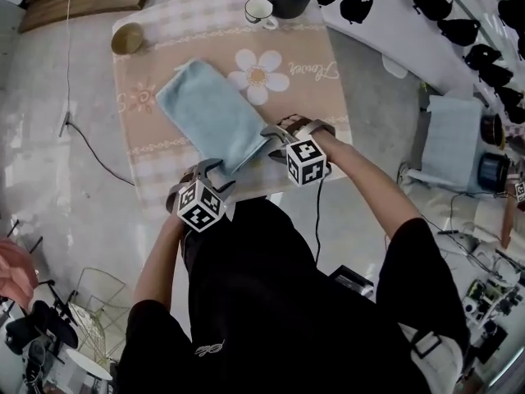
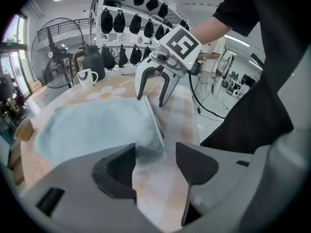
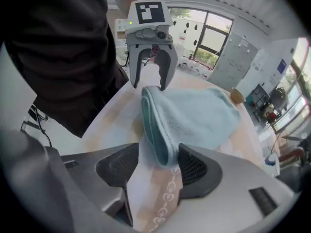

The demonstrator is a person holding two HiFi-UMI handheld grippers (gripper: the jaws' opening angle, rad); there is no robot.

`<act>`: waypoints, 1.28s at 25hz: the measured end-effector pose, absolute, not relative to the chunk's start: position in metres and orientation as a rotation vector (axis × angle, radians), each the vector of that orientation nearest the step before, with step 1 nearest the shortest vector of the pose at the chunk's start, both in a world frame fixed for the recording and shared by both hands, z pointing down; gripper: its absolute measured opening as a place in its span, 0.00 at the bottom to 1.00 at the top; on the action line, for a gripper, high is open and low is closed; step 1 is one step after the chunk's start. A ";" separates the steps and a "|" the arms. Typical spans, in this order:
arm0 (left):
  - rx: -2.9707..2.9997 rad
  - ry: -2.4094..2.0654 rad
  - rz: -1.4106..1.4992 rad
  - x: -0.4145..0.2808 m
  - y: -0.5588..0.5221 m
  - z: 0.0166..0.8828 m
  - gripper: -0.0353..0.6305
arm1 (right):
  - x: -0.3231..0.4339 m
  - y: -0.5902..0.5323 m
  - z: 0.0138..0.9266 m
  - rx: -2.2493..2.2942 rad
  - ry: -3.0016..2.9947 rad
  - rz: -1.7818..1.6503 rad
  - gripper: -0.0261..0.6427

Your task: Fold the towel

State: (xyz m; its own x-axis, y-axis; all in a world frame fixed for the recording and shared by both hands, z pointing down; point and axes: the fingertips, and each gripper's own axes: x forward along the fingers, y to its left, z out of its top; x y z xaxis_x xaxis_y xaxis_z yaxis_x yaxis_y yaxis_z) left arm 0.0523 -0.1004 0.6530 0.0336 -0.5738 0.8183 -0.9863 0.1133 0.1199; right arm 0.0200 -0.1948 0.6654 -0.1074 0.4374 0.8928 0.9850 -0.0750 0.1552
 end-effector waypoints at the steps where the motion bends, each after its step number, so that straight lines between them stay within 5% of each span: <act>1: 1.546 -1.632 0.691 0.055 -0.102 0.656 0.42 | 0.020 -0.195 0.669 -1.566 -1.587 -1.167 0.39; 12: 1.384 -1.694 0.633 0.045 -0.097 0.686 0.41 | 0.009 -0.184 0.687 -1.673 -1.495 -1.116 0.38; 14: 1.364 -1.710 0.599 0.041 -0.095 0.688 0.39 | 0.005 -0.180 0.686 -1.664 -1.515 -1.085 0.27; 22: 1.334 -1.719 0.399 0.039 -0.078 0.685 0.19 | 0.016 -0.177 0.679 -1.664 -1.546 -0.950 0.14; 32: 1.345 -1.620 0.313 0.062 -0.040 0.669 0.15 | 0.061 -0.147 0.673 -1.746 -1.458 -0.877 0.10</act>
